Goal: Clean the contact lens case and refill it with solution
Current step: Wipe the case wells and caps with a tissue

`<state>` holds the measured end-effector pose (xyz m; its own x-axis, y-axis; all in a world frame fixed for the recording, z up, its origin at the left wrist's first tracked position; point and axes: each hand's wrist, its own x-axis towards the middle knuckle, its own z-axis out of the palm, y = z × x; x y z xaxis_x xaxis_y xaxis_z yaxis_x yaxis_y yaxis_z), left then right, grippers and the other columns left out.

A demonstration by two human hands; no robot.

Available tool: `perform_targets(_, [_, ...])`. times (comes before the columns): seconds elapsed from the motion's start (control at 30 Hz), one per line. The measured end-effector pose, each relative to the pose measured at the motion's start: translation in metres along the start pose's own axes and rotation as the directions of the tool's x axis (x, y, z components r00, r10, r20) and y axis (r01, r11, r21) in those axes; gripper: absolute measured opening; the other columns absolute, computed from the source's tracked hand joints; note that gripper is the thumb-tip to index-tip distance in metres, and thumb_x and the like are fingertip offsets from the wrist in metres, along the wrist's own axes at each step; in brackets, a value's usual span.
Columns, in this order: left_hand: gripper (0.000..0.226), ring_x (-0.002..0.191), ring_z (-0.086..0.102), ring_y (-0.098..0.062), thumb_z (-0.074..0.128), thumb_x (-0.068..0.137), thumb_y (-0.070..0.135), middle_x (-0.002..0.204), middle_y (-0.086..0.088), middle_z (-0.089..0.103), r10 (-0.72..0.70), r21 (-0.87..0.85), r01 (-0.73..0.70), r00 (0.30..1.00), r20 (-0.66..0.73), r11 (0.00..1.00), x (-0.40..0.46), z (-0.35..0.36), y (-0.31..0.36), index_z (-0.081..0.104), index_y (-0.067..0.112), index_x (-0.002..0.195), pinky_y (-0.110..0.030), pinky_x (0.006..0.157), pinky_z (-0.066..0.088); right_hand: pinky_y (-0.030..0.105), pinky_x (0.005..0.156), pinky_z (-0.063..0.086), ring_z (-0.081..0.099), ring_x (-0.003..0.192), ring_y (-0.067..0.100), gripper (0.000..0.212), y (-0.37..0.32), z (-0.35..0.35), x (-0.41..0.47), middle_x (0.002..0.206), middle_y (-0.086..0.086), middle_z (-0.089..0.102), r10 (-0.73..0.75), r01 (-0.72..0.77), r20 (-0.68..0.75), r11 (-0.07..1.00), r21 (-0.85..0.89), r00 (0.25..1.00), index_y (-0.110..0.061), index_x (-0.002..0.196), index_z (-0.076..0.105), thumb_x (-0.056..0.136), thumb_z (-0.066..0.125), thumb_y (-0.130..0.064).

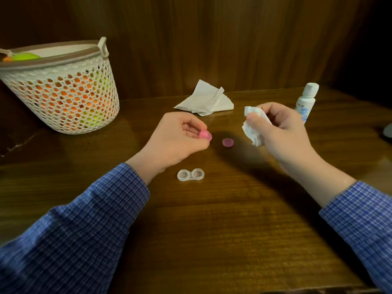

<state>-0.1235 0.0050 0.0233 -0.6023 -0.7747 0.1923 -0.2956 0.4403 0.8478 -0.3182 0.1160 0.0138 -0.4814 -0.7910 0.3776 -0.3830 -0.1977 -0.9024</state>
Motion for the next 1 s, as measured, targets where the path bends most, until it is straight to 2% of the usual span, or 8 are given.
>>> perform_targets(0.13, [0.022,0.084,0.077,-0.016,0.085,0.081,0.013,0.09,-0.001,0.079,-0.078,0.239,0.068,0.996,0.032,0.969,0.027,0.009,0.001,0.077,0.017,0.101,-0.038,0.081,0.065,0.025,0.069,0.05,0.065,0.082,0.007,0.01,0.008,-0.006,0.011,0.082,-0.008,0.069,0.169,-0.16,-0.105,0.984,0.083,0.98,-0.028,0.086,0.069,0.096,0.07,-0.03])
perform_targets(0.23, [0.019,0.096,0.071,-0.016,0.084,0.083,0.016,0.098,0.0,0.075,-0.104,0.367,0.092,0.995,0.013,0.926,0.038,0.015,-0.004,0.078,0.019,0.1,-0.039,0.093,0.06,0.023,0.068,0.05,0.066,0.083,0.008,0.009,0.012,-0.007,0.014,0.084,-0.008,0.069,0.228,-0.22,-0.103,0.972,0.081,0.968,-0.027,0.086,0.069,0.095,0.071,-0.028])
perform_targets(0.33, [0.008,0.096,0.066,-0.015,0.082,0.086,0.02,0.093,0.003,0.071,-0.158,0.424,0.148,0.987,-0.011,0.894,0.044,0.018,-0.01,0.079,0.019,0.093,-0.041,0.094,0.058,0.023,0.067,0.05,0.066,0.088,0.011,0.006,0.015,-0.005,0.015,0.091,-0.004,0.069,0.246,-0.243,-0.075,0.969,0.045,0.966,-0.025,0.09,0.07,0.095,0.07,-0.026])
perform_targets(0.43, [0.013,0.099,0.067,-0.019,0.082,0.087,0.027,0.098,-0.001,0.073,-0.222,0.481,0.188,0.975,0.014,0.856,0.048,0.02,-0.011,0.08,0.017,0.096,-0.043,0.096,0.057,0.023,0.067,0.048,0.063,0.096,0.013,0.004,0.016,-0.003,0.015,0.1,-0.004,0.067,0.245,-0.247,-0.05,0.969,-0.028,0.968,-0.026,0.095,0.07,0.097,0.068,-0.029])
perform_targets(0.6, [0.048,0.128,0.054,-0.023,0.08,0.084,0.037,0.131,0.0,0.064,-0.098,0.567,0.043,0.993,0.067,0.822,0.05,0.023,-0.005,0.067,0.025,0.129,-0.046,0.109,0.048,0.031,0.082,0.052,0.06,0.106,0.015,0.007,0.017,-0.002,0.017,0.11,-0.004,0.066,0.259,-0.261,-0.046,0.964,-0.054,0.965,-0.027,0.104,0.071,0.098,0.067,-0.026])
perform_targets(0.7, [0.054,0.128,0.048,-0.02,0.075,0.085,0.05,0.127,0.004,0.063,-0.037,0.548,-0.069,0.983,0.18,0.833,0.051,0.036,0.0,0.064,0.027,0.133,-0.039,0.106,0.045,0.03,0.082,0.052,0.059,0.106,0.014,0.01,0.018,-0.003,0.019,0.112,-0.005,0.065,0.273,-0.277,-0.078,0.96,-0.041,0.959,-0.028,0.106,0.071,0.096,0.068,-0.026])
perform_targets(0.87, [0.032,0.124,0.047,-0.023,0.069,0.094,0.046,0.116,0.003,0.066,-0.048,0.561,-0.088,0.974,0.223,0.823,0.055,0.054,-0.001,0.074,0.023,0.116,-0.035,0.095,0.038,0.028,0.077,0.052,0.058,0.1,0.013,0.005,0.018,-0.002,0.02,0.103,-0.011,0.064,0.282,-0.286,-0.082,0.957,-0.04,0.956,-0.03,0.093,0.07,0.094,0.071,-0.025])
perform_targets(1.0, [0.021,0.106,0.06,-0.015,0.071,0.093,0.041,0.099,0.005,0.071,-0.028,0.513,-0.079,0.98,0.198,0.855,0.05,0.053,-0.002,0.078,0.021,0.093,-0.037,0.096,0.051,0.026,0.073,0.049,0.06,0.099,0.013,0.006,0.018,-0.001,0.016,0.1,-0.01,0.066,0.22,-0.225,-0.063,0.97,-0.095,0.973,-0.03,0.09,0.071,0.094,0.069,-0.026])
